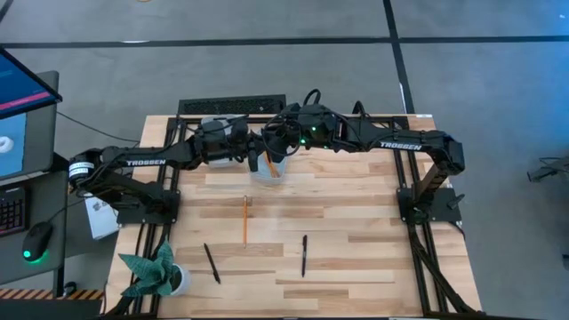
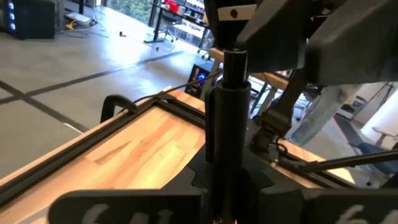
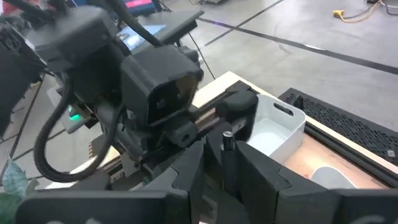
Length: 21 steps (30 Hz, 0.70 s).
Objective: Sort pens & pencils
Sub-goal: Put the top black pen into the left gray bin
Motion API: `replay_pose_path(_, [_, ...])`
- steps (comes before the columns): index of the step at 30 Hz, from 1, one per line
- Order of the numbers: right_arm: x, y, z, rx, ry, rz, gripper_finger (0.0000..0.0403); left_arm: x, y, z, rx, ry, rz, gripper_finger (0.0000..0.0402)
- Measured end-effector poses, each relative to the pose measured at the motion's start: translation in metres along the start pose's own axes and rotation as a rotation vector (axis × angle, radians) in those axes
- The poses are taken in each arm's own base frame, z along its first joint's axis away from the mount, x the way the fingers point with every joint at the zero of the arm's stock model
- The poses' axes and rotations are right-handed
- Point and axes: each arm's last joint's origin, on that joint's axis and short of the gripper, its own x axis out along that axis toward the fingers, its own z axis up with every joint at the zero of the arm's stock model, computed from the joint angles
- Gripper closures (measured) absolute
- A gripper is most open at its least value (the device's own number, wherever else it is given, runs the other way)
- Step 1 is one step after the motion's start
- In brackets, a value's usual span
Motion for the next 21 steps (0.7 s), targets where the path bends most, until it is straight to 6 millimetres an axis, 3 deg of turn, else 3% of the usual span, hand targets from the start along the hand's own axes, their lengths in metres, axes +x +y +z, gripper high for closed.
replay_pose_path(14, [-0.003,-0.021,-0.022,-0.016,0.258,-0.140,0.0290,-0.002,0.019,-0.009,-0.035,0.126,0.103,0.0391])
replay_pose_path(21, [-0.005,-0.025,-0.029,-0.026,0.336,-0.176,0.0290,-0.007,0.040,-0.014,-0.108,0.211,0.210,0.0379])
